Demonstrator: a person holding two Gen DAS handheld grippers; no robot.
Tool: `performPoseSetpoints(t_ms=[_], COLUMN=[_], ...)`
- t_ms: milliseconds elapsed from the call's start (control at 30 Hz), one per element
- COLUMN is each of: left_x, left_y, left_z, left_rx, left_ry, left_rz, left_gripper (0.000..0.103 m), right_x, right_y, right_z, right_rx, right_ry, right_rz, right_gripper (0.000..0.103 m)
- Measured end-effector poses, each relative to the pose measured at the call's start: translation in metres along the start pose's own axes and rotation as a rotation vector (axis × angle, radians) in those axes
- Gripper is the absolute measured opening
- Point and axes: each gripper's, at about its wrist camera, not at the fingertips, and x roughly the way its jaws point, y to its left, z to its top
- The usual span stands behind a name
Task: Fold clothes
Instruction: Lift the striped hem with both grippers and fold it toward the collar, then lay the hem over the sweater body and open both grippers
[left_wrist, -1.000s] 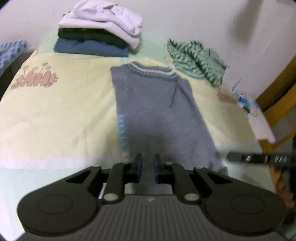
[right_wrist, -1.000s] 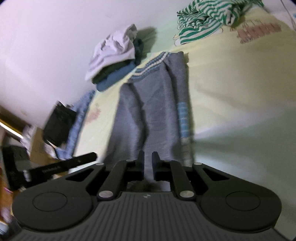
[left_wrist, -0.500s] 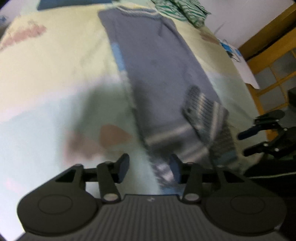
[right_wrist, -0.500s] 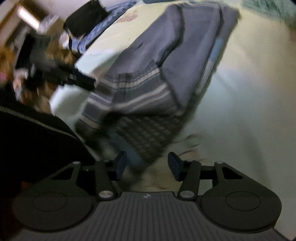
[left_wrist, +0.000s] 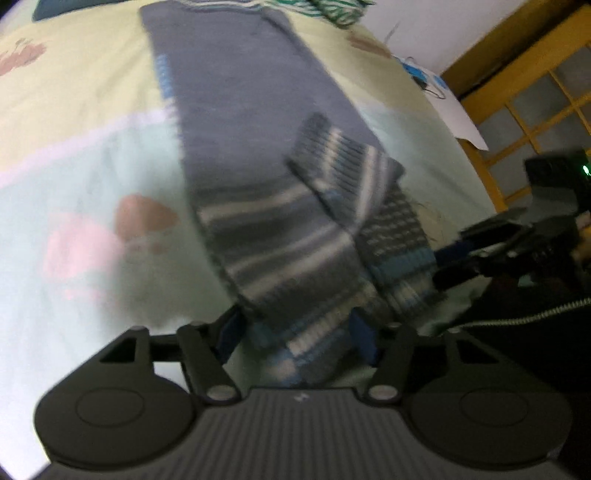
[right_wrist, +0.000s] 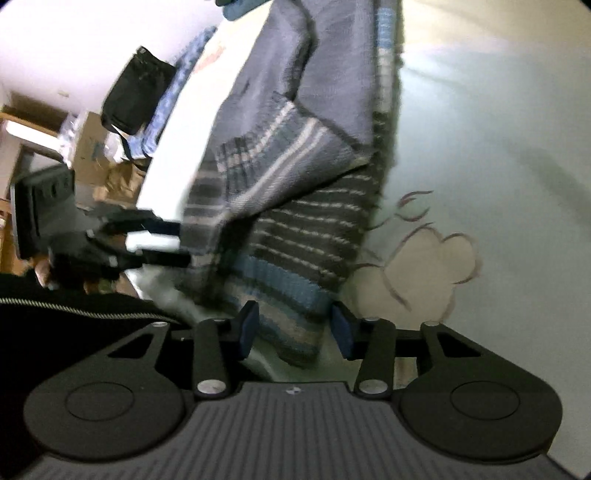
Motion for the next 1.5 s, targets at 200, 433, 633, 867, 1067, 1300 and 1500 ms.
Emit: performPoseSetpoints(t_ms=[200, 433, 633, 867, 1067, 1300, 1500], left_x=[-0.001, -0.007, -0.036, -0.044, 0.013, 0.005, -0.030], left_y=[-0.001, -0.001, 0.006, 0.038, 0.082, 0.103, 0.105], left_z=[-0.009, 0.001, 0.043, 0.105, 0.153, 0.145, 0.120], left_rx=[-0.042, -0.099, -0.137, -0.169, -0.274, -0.318, -0.334], left_ry=[-0.011, -0.032, -0.174, -0.311, -0.285, -0.326, -0.413], left_rz=[0.021, -0.002, -0.019, 0.028, 0.066, 0.091, 0.093], left_gripper=[0.019, 0.011, 0.011, 0.011, 0.013, 0.037, 0.060], right_x=[0.010, -0.005, -0.023, -0.037, 0.001, 0.025, 0.005], right_y=[0.001, -0.013, -0.013, -0.034, -0.075, -0.089, -0.085], right_z=[-0.001, 0.006, 0.036, 0.087, 0.124, 0.138, 0.142], right_rx=[0.026, 0.154, 0.216, 0.329, 0.442, 0.507, 0.489], right_ry=[-0.029, -0.054, -0.178, -0.373, -0.444, -0.463, -0.490], right_rz=[0.010, 0.154, 0.268, 0.333, 0.228, 0.282, 0.282], right_gripper=[0.014, 0.012, 0.012, 0.012, 0.012, 0.013, 0.025])
